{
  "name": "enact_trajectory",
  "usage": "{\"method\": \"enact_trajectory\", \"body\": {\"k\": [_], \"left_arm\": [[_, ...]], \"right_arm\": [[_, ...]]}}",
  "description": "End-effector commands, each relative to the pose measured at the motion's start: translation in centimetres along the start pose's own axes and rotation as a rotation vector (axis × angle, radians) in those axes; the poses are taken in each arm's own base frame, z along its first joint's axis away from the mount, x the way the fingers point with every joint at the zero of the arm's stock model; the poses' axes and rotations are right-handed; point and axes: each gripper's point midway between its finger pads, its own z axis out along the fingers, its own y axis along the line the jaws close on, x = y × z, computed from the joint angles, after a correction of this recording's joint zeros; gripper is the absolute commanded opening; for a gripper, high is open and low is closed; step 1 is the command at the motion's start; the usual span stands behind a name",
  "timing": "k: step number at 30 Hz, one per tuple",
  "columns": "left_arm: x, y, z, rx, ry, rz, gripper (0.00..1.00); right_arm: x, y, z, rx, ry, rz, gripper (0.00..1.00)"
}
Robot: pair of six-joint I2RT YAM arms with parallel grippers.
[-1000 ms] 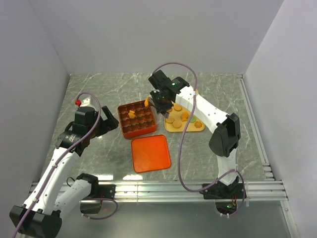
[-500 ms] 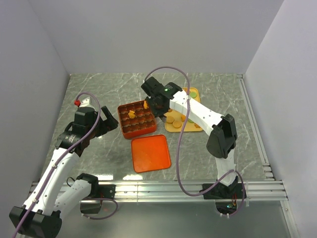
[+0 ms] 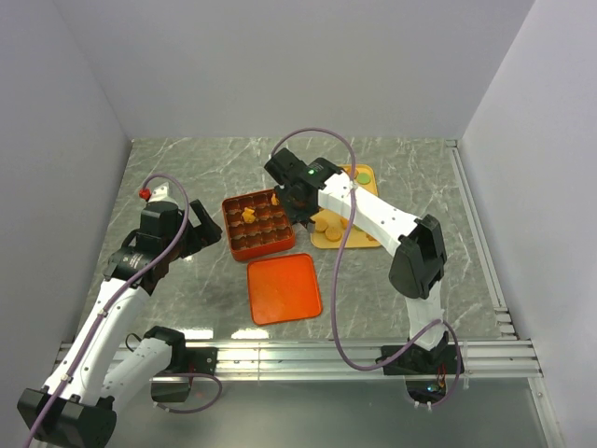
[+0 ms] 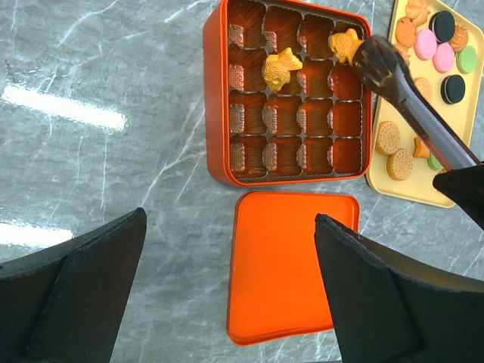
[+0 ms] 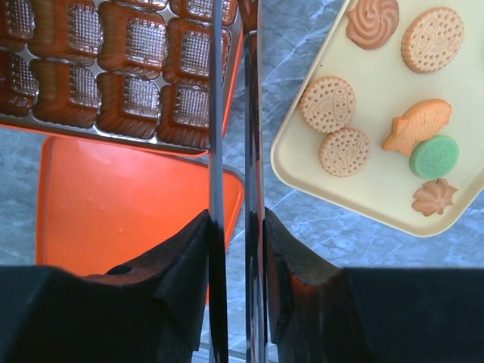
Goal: Pack the cookies
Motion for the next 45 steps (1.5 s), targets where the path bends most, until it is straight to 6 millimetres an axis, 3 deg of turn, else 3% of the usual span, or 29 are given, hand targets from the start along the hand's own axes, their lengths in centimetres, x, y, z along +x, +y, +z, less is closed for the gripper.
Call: {"method": "enact_trajectory", "body": {"k": [1, 10, 15, 18, 25, 35, 45], "left_arm": [[-0.6, -0.3, -0.5, 0.012, -0.03, -0.008, 0.99], [-0.7, -0.5, -0.6, 0.019, -0.033, -0.007, 0.99], [-0.7, -0.5, -0.6, 0.021, -0.031, -0.005, 0.99], [-0.7, -0.5, -0.6, 0.023, -0.031, -0.004, 0.99], [-0.6, -0.6, -0.5, 0.027, -0.024, 0.0, 0.99], [-0.5, -0.6, -0.4, 0.027, -0.021, 0.0, 0.99], [-0.4, -0.5, -0.3, 0.022, -0.017, 0.001, 0.99]], "right_arm": [[-1.0, -0.8, -3.2, 0.011, -0.074, 0.016, 0.39], [-1.2, -1.6, -5.9, 0.016, -0.115, 0.046, 0.41], [-1.7, -3.1, -7.5, 0.049, -0.149, 0.073, 0.41], [-1.2, -4.5, -7.3, 0.071, -0.135, 0.114, 0.41], [0.0, -8.0, -5.0, 0.074, -0.069, 0.241, 0.43], [0.6, -9.0, -0.9, 0.082, 0.015, 0.254, 0.48], [-0.2, -9.2, 1.6, 0.106, 0.057, 0.234, 0.5]]}}
